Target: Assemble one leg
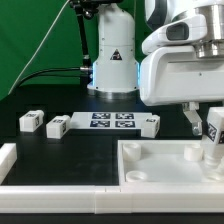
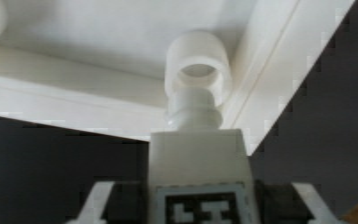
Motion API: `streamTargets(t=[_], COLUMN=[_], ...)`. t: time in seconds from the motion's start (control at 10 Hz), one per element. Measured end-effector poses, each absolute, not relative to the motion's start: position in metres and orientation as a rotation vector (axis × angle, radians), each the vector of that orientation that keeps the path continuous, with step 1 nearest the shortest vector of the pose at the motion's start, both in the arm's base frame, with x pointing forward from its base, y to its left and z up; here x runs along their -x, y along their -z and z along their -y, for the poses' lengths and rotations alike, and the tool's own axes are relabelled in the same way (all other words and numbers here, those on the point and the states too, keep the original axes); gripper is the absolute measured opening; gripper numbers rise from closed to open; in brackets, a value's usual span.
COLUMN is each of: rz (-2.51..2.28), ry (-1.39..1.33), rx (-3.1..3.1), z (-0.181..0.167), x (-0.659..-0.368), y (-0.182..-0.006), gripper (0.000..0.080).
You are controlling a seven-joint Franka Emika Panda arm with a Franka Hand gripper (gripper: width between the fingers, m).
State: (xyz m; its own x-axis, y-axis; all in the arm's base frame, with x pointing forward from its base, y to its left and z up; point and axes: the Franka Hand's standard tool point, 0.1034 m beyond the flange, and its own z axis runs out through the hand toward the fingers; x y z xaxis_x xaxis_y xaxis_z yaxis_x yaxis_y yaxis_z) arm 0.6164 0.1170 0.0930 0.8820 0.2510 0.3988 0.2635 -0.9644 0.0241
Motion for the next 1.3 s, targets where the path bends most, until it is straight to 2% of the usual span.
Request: streamTargets(t=[1.3], rz=[0.425], ry=[0.641], rx=[3.014], z=[-0.12], x=[-0.613], y=[-0.074], gripper=[0.0289])
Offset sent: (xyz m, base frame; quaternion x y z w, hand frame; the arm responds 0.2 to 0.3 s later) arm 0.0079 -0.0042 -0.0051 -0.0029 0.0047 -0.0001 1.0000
